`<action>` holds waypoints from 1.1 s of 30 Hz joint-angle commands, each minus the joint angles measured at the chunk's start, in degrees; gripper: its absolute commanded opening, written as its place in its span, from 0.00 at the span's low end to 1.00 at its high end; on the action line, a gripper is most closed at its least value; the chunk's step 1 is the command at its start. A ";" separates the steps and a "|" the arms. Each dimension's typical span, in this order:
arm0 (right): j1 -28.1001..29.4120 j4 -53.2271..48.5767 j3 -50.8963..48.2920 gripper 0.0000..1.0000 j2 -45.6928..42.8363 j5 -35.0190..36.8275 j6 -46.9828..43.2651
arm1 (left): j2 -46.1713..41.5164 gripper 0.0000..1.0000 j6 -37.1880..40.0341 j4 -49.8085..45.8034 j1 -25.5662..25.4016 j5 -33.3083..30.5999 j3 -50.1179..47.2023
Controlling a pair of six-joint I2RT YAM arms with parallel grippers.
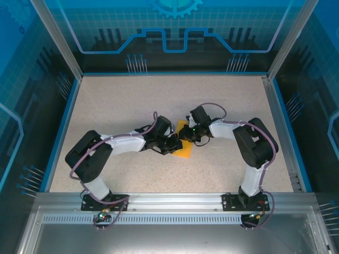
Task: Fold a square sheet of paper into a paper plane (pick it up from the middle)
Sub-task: First fold in half a square sheet of paper at the center of the table.
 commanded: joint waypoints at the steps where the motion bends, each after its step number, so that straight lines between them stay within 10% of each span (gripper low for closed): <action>1: -2.41 2.45 -3.35 0.18 -4.57 -4.40 -0.42 | 2.62 0.05 -0.94 2.68 -1.50 2.07 3.19; 33: -5.68 0.84 -9.93 0.11 -3.74 -9.00 -6.21 | 11.95 0.00 2.06 -3.94 -3.26 -1.99 7.84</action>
